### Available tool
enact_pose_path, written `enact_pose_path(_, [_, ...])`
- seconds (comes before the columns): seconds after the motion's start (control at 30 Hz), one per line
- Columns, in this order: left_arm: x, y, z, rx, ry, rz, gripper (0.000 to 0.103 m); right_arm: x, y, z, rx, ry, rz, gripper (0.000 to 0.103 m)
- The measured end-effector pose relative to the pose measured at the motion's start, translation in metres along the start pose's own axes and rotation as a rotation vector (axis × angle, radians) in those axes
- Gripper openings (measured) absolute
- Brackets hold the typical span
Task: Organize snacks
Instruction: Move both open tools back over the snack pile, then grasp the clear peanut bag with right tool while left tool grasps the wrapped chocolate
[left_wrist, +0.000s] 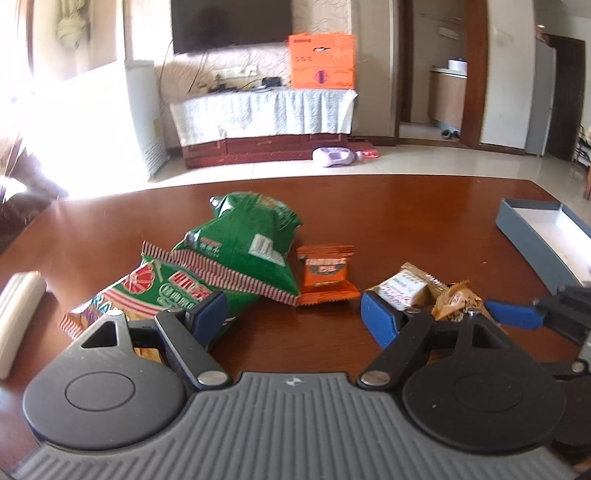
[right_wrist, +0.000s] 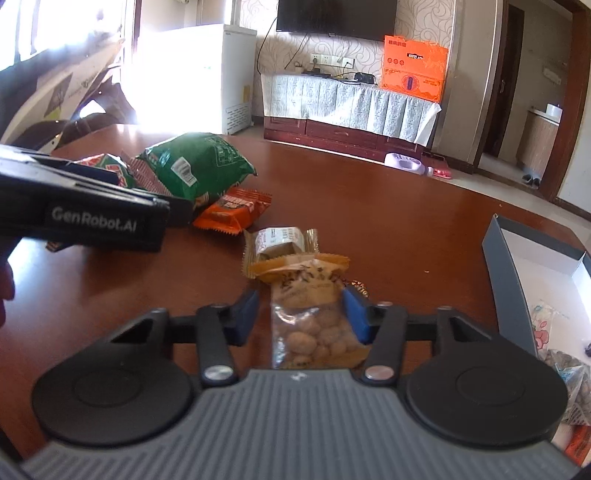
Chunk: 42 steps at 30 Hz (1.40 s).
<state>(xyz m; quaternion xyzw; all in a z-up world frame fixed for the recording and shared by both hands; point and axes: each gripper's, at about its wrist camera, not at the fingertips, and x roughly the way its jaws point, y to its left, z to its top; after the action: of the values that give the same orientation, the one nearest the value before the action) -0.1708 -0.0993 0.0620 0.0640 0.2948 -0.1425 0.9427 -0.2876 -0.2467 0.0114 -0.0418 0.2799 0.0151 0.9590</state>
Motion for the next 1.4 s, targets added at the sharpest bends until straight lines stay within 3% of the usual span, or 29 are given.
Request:
enact_pose_path(0.27, [0.008, -0.002, 0.002, -0.031, 0.009, -0.008, 0.083, -0.024, -0.003, -0.012, -0.062, 0.028, 0.041, 0.040])
enact_pose_path(0.4, [0.011, -0.013, 0.003, -0.012, 0.001, -0.021, 0.083, -0.040, -0.011, -0.022, -0.088, 0.042, 0.021, 0.041])
enact_pose_path(0.53, [0.012, -0.021, 0.003, -0.003, -0.004, -0.025, 0.083, -0.038, -0.012, -0.021, -0.108, 0.028, 0.009, 0.075])
enact_pose_path(0.6, [0.013, -0.023, 0.003, -0.001, -0.003, -0.034, 0.083, -0.032, -0.008, -0.020, -0.124, 0.030, 0.015, 0.075])
enact_pose_path(0.7, [0.014, -0.029, 0.004, 0.016, -0.005, -0.055, 0.083, -0.020, -0.008, -0.020, -0.097, 0.096, 0.038, 0.067])
enact_pose_path(0.77, [0.015, -0.035, 0.005, 0.027, -0.007, -0.085, 0.083, -0.020, -0.014, -0.019, -0.055, 0.106, 0.051, 0.049])
enact_pose_path(1.0, [0.018, -0.067, 0.002, 0.080, -0.024, -0.291, 0.083, -0.029, -0.032, -0.029, 0.014, 0.124, 0.023, 0.049])
enact_pose_path(1.27, [0.055, -0.120, -0.009, 0.182, 0.044, -0.331, 0.083, -0.039, -0.039, -0.038, 0.023, 0.136, 0.020, 0.049])
enact_pose_path(1.4, [0.077, -0.132, -0.009, 0.150, 0.099, -0.330, 0.083, -0.041, -0.046, -0.041, 0.043, 0.134, 0.033, 0.049])
